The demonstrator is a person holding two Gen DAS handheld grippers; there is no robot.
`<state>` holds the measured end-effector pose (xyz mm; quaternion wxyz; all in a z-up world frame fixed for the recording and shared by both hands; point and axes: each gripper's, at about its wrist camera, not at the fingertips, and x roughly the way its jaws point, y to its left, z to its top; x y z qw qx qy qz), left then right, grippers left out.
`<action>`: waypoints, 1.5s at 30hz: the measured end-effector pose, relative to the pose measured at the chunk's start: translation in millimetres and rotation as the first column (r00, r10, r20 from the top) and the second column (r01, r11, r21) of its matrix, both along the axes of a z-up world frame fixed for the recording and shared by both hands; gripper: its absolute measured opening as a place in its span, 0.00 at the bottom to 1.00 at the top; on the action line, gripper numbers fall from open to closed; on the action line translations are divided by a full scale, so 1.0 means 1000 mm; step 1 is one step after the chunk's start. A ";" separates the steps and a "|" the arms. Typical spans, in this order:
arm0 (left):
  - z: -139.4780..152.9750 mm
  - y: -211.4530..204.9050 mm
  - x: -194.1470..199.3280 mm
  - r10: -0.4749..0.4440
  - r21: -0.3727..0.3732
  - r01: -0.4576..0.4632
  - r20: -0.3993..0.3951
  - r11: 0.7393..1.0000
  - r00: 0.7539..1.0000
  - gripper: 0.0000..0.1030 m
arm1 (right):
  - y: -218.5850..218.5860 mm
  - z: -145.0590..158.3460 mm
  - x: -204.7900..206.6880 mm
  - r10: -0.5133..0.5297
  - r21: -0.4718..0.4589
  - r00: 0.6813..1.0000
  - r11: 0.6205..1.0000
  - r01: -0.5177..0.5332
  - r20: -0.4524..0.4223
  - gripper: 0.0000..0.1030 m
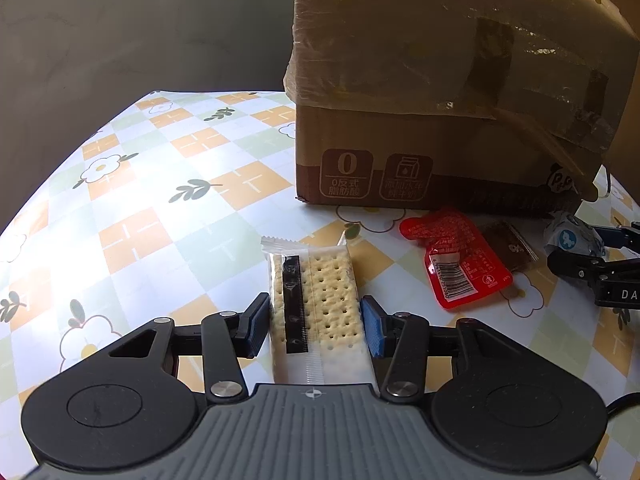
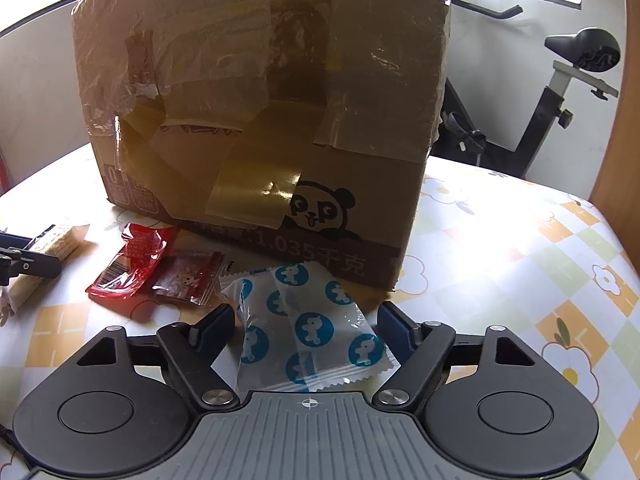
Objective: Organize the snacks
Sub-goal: 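Grasp the white cracker pack with the left tool while the right tool grasps the blue-dotted candy pack, then carry the cracker pack and blue-dotted candy pack over the box with both tools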
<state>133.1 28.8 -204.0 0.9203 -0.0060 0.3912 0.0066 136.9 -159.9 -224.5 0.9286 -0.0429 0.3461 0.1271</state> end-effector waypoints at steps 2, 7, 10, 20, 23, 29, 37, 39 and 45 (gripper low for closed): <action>0.001 0.003 0.000 -0.002 -0.024 0.002 -0.001 1.000 1.000 0.48 | 0.002 0.001 -0.002 0.008 -0.006 1.000 1.000 -0.008 0.008 0.55; 0.006 0.006 -0.005 -0.007 -0.053 0.008 0.020 0.999 1.000 0.48 | 0.003 0.004 -0.003 0.022 0.003 1.000 1.000 -0.022 -0.009 0.49; 0.012 0.007 -0.007 -0.008 -0.065 0.011 0.044 0.998 0.999 0.48 | -0.002 0.009 -0.006 0.019 0.027 0.999 0.999 -0.018 -0.034 0.47; 0.026 0.012 -0.009 0.005 -0.090 0.005 0.101 0.996 0.995 0.48 | -0.038 0.032 -0.031 -0.104 0.103 0.995 0.989 0.104 -0.013 0.46; 0.033 0.015 -0.010 0.010 -0.097 0.002 0.123 0.995 0.992 0.48 | -0.047 0.042 -0.037 -0.130 0.104 0.991 0.986 0.129 0.010 0.46; 0.052 0.023 -0.012 0.018 -0.101 0.000 0.173 0.995 0.985 0.48 | -0.063 0.066 -0.045 -0.177 0.113 0.982 0.979 0.169 0.063 0.46; 0.091 0.034 -0.014 0.024 -0.093 0.002 0.275 0.996 0.961 0.48 | -0.082 0.108 -0.048 -0.224 0.150 0.961 0.968 0.200 0.164 0.46; 0.103 0.037 -0.015 0.027 -0.095 0.002 0.310 0.996 0.950 0.48 | -0.085 0.121 -0.047 -0.225 0.161 0.954 0.967 0.195 0.197 0.46; 0.146 0.042 -0.020 0.010 -0.092 0.031 0.414 0.995 0.910 0.48 | -0.081 0.166 -0.038 -0.172 0.136 0.938 0.981 0.137 0.302 0.46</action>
